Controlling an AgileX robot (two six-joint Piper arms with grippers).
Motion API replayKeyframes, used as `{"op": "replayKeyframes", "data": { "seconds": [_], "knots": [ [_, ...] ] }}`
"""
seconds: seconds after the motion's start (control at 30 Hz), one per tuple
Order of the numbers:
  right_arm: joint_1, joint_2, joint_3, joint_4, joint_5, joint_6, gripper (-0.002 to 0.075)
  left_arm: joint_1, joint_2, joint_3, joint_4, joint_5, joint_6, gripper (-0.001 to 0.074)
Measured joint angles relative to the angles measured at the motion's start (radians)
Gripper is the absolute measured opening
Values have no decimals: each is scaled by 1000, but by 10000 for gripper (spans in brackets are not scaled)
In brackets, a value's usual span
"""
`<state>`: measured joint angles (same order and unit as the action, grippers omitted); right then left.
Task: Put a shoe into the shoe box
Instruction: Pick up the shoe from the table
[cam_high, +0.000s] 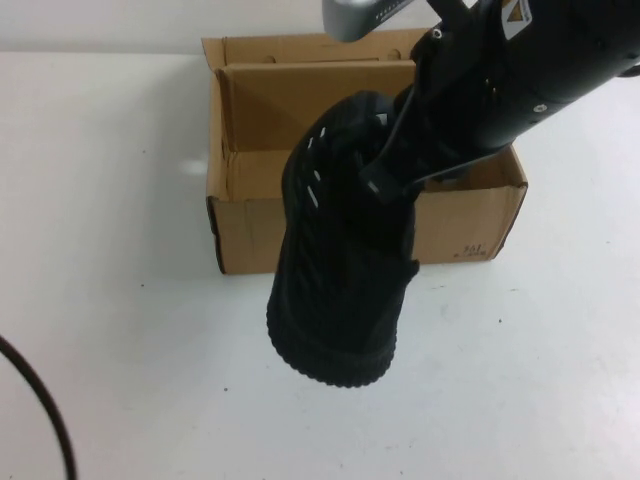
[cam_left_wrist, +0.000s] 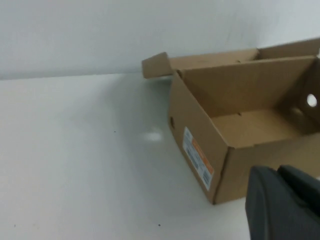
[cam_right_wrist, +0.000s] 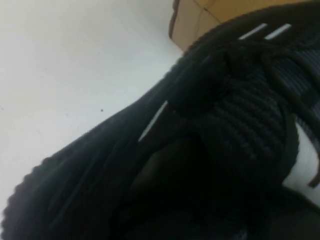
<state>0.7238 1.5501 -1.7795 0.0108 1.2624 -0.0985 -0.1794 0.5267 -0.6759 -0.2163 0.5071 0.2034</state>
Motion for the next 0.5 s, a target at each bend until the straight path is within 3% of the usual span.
{"op": "replayKeyframes", "data": {
  "seconds": [0.17,0.27,0.33,0.5],
  "knots": [
    [0,10,0,-11,0,8,4,0,65,-85,-210,144,340,6],
    [0,41,0,-11,-2,10,4,0,122,-139,-316,232,450,59],
    [0,70,0,-11,-2,10,4,0,160,-170,-374,280,496,143],
    [0,134,-2,-27,-10,34,4,0,269,-252,-479,390,594,473]
  ]
}}
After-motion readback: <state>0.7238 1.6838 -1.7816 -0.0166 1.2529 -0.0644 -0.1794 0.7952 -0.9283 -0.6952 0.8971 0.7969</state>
